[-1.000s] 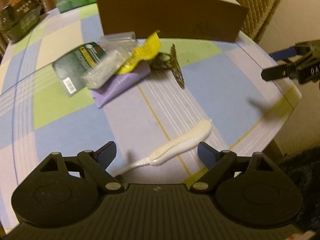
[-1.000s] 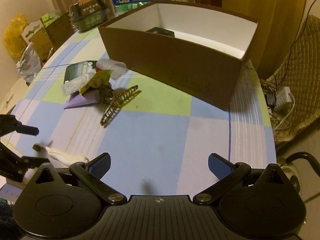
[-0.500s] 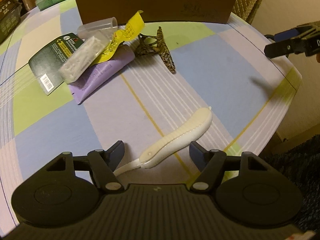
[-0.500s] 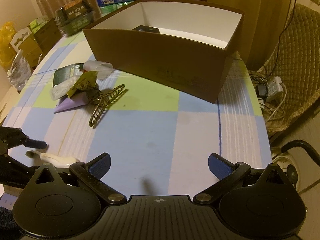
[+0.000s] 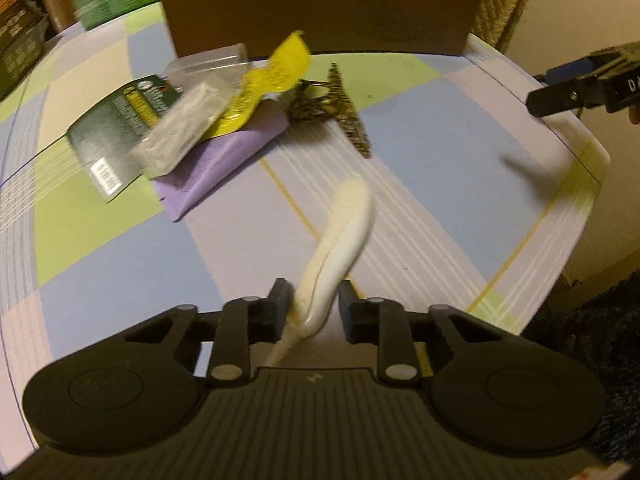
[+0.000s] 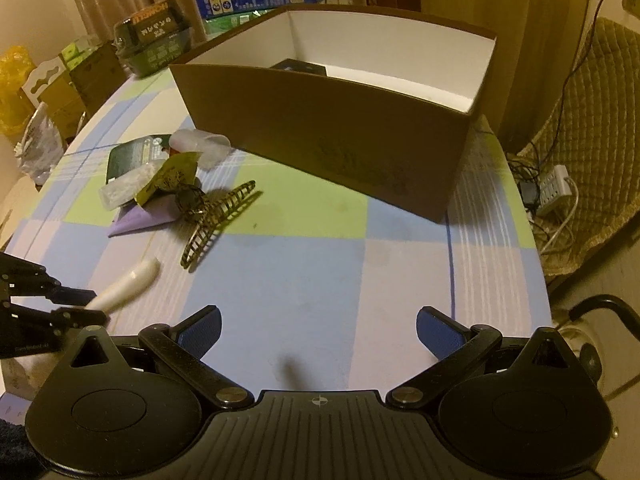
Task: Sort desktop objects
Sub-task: 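Grasp the white brush handle with the left tool, then grasp the yellow snack packet with the right tool while the left tool holds the brush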
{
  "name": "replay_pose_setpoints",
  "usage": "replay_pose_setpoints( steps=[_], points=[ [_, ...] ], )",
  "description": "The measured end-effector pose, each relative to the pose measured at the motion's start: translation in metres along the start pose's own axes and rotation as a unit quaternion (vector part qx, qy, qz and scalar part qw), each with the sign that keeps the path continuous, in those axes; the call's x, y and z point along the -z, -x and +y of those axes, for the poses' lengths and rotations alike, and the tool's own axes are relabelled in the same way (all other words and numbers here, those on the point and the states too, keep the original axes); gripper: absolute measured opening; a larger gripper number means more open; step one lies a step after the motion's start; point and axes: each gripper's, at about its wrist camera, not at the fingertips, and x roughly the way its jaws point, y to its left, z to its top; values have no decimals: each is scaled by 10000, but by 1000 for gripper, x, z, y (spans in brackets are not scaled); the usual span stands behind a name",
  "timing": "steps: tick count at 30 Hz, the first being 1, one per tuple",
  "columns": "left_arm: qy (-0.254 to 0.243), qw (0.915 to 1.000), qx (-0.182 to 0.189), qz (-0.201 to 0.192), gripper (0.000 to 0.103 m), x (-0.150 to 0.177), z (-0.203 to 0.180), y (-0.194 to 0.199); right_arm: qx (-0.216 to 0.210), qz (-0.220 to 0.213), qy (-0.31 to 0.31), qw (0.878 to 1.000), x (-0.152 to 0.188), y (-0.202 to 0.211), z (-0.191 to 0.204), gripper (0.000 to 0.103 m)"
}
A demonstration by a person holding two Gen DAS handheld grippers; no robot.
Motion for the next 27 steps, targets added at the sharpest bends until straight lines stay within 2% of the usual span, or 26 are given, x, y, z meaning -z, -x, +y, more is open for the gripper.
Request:
replay_pose_setpoints(
  steps=[7,12,18,21,23,25,27],
  points=[
    [573,9976,-380,18,17,8,25,6,-92,-51,41,9999,-5,-8,8,101],
    [973,9933,-627,53,17,19,45,12,-331,-159,-35,9993,-15,-15,18,101],
    [1616,9808,-1094,41,16,28,83,18,-771,-296,-198,9964,-36,-26,39,101],
    [1762,9762,-1265,59,17,34,100,22,-1007,-365,-315,9938,-48,-33,51,101],
    [1935,9714,-1372,58,17,37,112,25,-1198,-362,-449,9911,-57,-42,59,93],
    [2118,9666,-1444,44,17,40,122,26,-1332,-321,-604,9887,-66,-51,67,77],
    [2264,9624,-1502,32,17,42,132,27,-1366,-224,-840,9868,-75,-62,73,68]
  ],
)
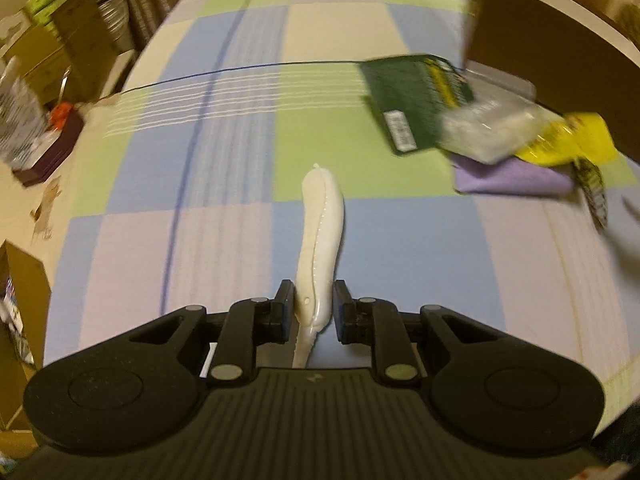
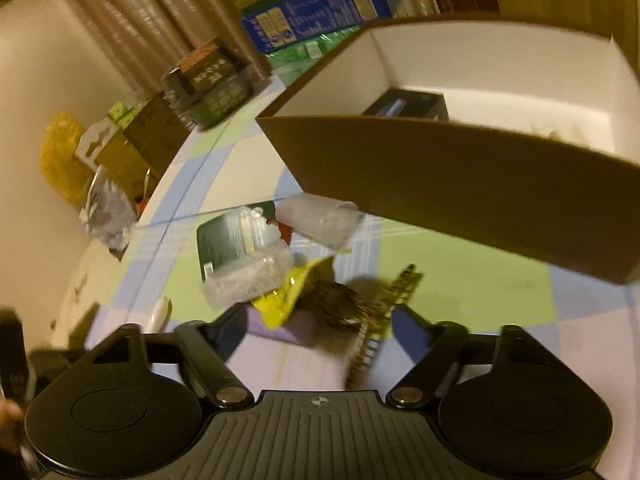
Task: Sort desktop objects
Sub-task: 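Grasp the yellow snack packet with the right tool while the left tool holds the brush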
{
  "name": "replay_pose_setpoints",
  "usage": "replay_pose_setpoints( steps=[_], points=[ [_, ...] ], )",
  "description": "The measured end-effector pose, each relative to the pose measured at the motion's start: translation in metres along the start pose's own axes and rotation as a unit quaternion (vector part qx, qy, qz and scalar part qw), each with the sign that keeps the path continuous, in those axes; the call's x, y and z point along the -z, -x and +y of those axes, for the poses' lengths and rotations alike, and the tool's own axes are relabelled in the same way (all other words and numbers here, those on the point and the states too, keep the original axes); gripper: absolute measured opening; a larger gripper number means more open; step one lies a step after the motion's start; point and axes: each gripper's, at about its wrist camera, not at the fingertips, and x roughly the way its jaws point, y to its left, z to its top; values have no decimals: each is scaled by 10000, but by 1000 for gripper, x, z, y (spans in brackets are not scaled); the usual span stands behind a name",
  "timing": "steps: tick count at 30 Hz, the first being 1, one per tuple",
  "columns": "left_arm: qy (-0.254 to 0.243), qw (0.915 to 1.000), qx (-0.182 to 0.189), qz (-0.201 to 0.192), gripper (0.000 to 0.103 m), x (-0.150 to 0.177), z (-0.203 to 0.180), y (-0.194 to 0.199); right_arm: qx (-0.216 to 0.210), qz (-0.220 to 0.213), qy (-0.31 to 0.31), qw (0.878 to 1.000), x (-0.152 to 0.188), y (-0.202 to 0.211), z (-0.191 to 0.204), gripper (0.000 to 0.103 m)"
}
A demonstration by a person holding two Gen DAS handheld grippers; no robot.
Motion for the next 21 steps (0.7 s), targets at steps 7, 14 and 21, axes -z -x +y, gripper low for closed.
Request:
replay_pose_setpoints(
  steps=[7,14,21],
  points=[
    [219,9998,-35,-23,17,-12,18,-7,-20,164,-504,9986,-15,-34,3,39],
    [240,9997,65,-16,17,-28,32,-16,90,315,-662,9973,-21,-62,6,27],
    [62,9998,160,-29,20,-40,30,-24,99,299,-551,9980,-20,-67,10,15]
  ],
)
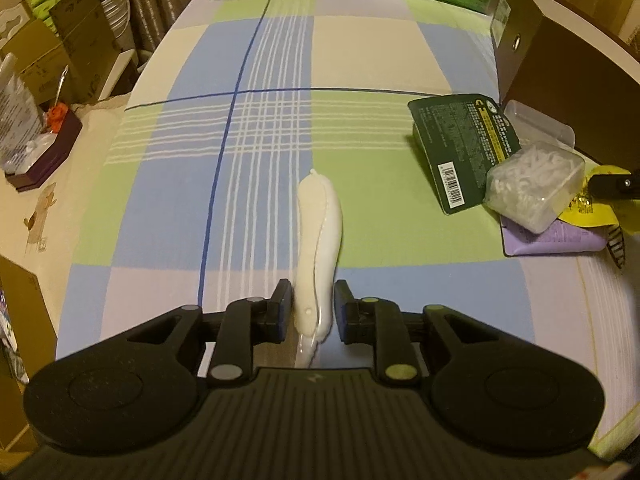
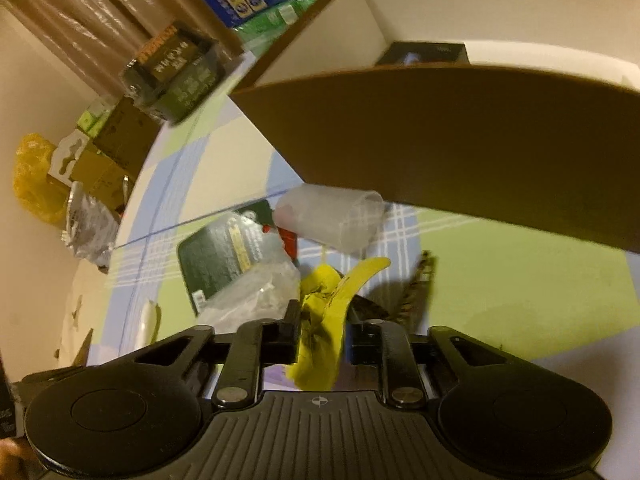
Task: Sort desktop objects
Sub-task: 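Grasp the yellow snack packet with the right tool while the left tool holds the brush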
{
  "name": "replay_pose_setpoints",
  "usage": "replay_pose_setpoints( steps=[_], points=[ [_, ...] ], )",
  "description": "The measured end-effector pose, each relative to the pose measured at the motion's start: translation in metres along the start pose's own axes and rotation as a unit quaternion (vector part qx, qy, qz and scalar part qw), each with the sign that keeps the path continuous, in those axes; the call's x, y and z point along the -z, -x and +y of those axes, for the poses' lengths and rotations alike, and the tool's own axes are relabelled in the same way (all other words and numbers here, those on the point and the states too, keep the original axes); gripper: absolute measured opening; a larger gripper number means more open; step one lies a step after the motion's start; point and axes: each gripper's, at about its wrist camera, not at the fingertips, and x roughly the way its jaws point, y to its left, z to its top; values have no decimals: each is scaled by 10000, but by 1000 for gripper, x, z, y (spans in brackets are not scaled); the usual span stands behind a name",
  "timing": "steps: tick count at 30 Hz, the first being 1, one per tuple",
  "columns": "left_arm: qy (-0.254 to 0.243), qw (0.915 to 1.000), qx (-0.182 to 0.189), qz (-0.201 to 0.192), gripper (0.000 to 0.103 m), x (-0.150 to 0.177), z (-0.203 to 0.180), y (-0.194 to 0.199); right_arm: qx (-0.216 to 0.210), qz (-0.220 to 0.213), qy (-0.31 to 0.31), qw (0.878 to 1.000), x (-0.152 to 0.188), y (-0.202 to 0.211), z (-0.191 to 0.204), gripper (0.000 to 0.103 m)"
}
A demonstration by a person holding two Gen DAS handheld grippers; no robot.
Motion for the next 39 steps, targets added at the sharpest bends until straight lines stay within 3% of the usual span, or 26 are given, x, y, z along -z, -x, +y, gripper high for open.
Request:
replay_pose_setpoints(
  steps=[4,16,21,26,30,36,38,39],
  points=[
    [-155,9998,68,49,21,-6,-2,-3,105,-52,-21,9999,0,11,0,7],
    [-463,9987,85,171,16,-6,-10,-1,169,-410,-132,9989,5,50,-8,6],
    [-220,9997,60,125,16,0,-11,8,180,-456,311,9983,4,65,-5,6],
    [-93,9999,22,90,16,6,-19,16,453,-199,1229,9912,14,66,1,6],
    [-30,9999,10,112,16,11,-27,18,476,41,1252,9910,23,65,-13,7],
    [45,9998,-12,173,16,17,-34,18,78,145,590,9981,25,70,-33,10],
    [59,9998,-41,193,16,19,-35,17,-5,98,384,9992,25,71,-39,9],
    [60,9998,-52,203,16,19,-35,17,-28,85,356,9993,24,71,-40,2]
  ],
)
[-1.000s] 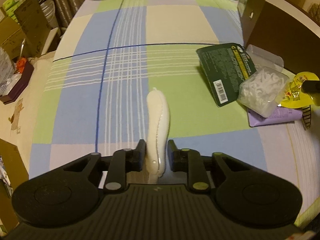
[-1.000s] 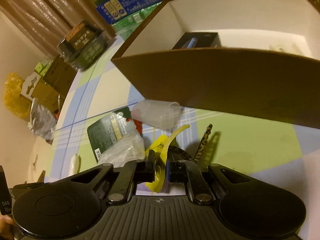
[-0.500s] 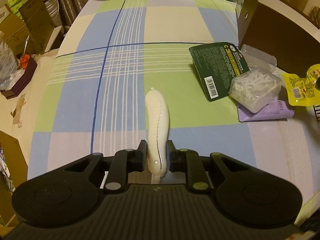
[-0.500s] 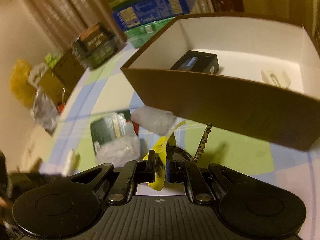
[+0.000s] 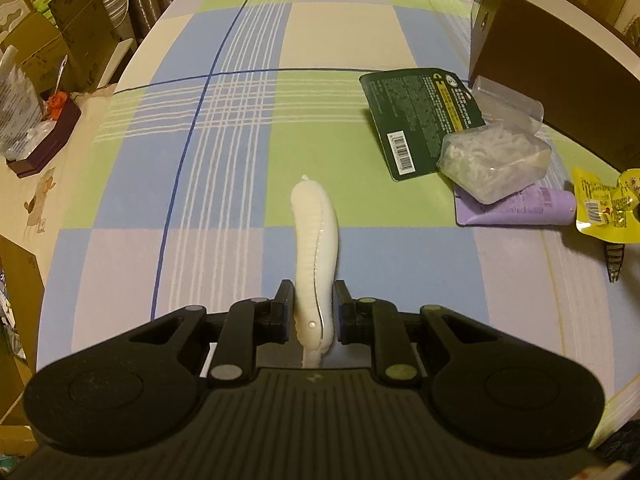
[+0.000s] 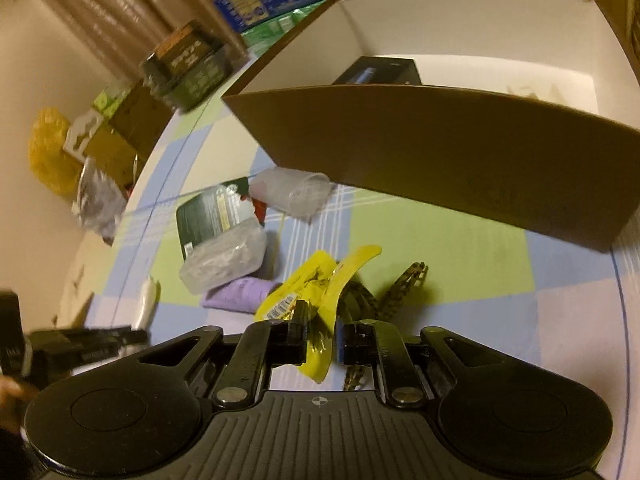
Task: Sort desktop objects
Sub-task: 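Grasp the yellow snack packet with the right tool while the left tool holds the brush, then carry the brush and yellow packet into the brown box and release them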
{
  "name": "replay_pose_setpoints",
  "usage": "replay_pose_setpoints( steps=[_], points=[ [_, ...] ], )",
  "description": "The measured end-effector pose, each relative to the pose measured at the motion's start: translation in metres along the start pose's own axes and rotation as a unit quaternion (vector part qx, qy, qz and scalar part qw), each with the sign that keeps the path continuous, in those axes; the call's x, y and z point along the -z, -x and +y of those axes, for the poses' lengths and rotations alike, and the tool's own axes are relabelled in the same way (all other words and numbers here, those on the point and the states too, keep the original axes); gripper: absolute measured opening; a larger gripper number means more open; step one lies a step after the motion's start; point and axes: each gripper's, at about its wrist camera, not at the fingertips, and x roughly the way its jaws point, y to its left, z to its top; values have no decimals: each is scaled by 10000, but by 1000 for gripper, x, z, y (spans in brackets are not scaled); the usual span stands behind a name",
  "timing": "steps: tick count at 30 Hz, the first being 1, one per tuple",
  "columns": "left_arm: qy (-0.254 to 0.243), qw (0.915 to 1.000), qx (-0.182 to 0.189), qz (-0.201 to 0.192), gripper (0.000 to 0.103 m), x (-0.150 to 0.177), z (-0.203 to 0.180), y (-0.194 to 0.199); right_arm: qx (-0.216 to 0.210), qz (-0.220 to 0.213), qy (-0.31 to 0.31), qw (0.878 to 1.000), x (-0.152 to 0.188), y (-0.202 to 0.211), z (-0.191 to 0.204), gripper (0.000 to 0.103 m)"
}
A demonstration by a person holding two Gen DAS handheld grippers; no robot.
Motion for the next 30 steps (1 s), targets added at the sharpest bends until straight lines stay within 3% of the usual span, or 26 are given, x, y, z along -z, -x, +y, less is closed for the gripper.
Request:
replay_pose_setpoints(
  steps=[15,30],
  points=[
    [-45,10000,27,-44,16,1,-8,2,90,-753,184,9969,-26,48,2,0],
    [-323,9944,405,-919,16,-42,-36,63,151,-1321,99,9911,-41,100,-16,0]
  ],
)
